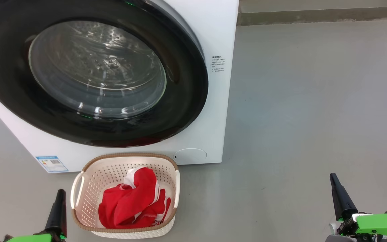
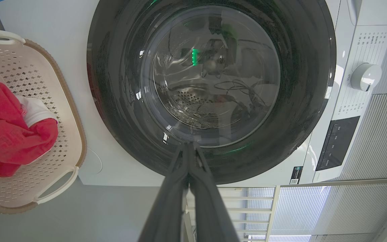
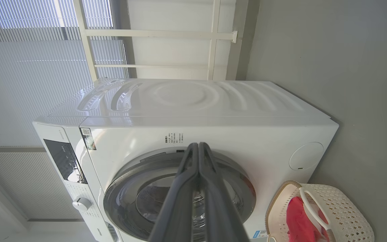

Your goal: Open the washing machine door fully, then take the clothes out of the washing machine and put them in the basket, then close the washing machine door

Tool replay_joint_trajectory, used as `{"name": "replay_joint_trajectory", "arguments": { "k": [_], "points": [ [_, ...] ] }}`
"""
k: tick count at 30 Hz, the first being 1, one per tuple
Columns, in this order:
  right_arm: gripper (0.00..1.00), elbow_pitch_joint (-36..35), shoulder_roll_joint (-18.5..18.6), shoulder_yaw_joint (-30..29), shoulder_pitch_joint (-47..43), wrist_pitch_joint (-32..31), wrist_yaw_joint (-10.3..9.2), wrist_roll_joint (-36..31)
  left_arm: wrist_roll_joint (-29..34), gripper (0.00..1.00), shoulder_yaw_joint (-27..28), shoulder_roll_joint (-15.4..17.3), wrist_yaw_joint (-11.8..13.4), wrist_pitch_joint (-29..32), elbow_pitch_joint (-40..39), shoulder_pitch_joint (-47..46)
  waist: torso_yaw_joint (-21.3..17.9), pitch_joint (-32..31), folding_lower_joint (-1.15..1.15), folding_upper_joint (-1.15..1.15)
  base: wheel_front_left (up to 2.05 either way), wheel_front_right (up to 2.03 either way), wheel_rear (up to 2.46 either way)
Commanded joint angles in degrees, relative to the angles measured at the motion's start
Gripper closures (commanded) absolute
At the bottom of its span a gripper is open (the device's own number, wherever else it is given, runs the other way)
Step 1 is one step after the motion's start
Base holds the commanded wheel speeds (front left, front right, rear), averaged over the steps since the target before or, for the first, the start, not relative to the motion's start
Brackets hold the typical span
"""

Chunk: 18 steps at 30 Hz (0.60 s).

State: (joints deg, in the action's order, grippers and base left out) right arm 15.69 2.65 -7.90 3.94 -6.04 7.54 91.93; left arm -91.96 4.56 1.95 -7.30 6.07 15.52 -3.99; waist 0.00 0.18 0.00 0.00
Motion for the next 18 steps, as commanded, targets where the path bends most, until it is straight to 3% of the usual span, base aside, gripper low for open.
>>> {"name": "replay_joint_trajectory", "arguments": {
  "k": [1, 18],
  "points": [
    [1.00, -1.7, 0.2, 1.4, 2.2, -0.5, -0.05, 0.2, -0.2, 1.00, 2.0, 0.9, -0.2, 0.4, -1.5, -2.2, 0.0, 0.0, 0.00, 0.00, 0.00, 0.00, 0.00],
    [1.00, -1.7, 0.2, 1.4, 2.2, -0.5, -0.05, 0.2, -0.2, 1.00, 2.0, 0.9, -0.2, 0.4, -1.5, -2.2, 0.0, 0.0, 0.00, 0.00, 0.00, 0.00, 0.00]
  ]
}}
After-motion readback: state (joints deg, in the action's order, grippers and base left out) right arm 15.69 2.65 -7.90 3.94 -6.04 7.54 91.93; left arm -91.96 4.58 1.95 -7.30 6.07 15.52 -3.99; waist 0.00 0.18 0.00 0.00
